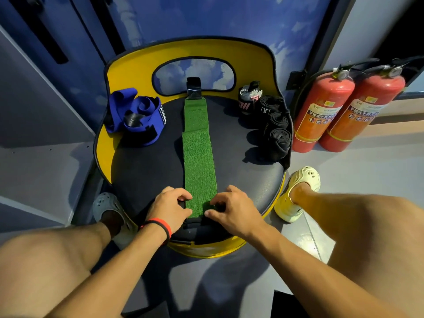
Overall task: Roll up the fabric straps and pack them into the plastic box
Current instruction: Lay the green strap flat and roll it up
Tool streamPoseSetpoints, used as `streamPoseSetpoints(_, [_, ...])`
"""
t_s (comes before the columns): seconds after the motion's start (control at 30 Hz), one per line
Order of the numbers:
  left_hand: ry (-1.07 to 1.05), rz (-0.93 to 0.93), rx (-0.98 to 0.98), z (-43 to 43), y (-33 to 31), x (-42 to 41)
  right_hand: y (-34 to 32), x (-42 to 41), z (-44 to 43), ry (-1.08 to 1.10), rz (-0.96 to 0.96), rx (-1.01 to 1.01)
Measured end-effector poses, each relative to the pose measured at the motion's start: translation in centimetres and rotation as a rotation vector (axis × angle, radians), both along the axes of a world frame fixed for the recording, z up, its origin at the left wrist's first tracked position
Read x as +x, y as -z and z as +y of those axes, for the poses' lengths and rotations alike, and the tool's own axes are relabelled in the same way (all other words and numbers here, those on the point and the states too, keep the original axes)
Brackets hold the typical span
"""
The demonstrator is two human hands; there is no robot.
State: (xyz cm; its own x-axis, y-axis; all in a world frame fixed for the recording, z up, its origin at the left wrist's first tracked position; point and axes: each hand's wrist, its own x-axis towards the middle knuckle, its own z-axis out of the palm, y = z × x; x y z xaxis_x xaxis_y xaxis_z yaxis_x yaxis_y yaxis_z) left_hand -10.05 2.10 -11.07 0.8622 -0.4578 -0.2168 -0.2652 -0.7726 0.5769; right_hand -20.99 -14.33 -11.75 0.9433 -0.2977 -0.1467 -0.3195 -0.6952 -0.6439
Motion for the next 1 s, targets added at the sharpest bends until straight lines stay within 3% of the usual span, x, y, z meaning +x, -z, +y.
streamPoseSetpoints(0.1, [0.085,-0.03,0.081,-0.4,-0.7,1.5,-0.9,1.4,-0.4,0.0,-0.044,-0.083])
streamPoseSetpoints(0.2, [0.125,-0.163,0.039,-1.3,-1.7,4.9,-1.6,3.8,-1.2,-0.007,-0.129,-0.14])
streamPoseSetpoints(0.4, [0.207,-0.447,-0.071,-7.8,-5.7,13.3,-2.1,8.9,-1.8,-0.155,-0.209,-0.494])
streamPoseSetpoints(0.63, [0.402,-0.257,0.359,-15.3,-4.4,19.4,-0.1,12.2,-1.7,-0.28,-0.176,-0.6])
streamPoseSetpoints(0.77, [0.382,-0.27,0.367,-15.6,-3.1,20.4,0.5,12.4,-1.8,-0.272,-0.179,-0.601])
streamPoseSetpoints(1.0, [0.55,-0.395,0.417,-13.3,-0.7,18.9,1.1,10.4,-0.3,-0.265,-0.152,-0.602])
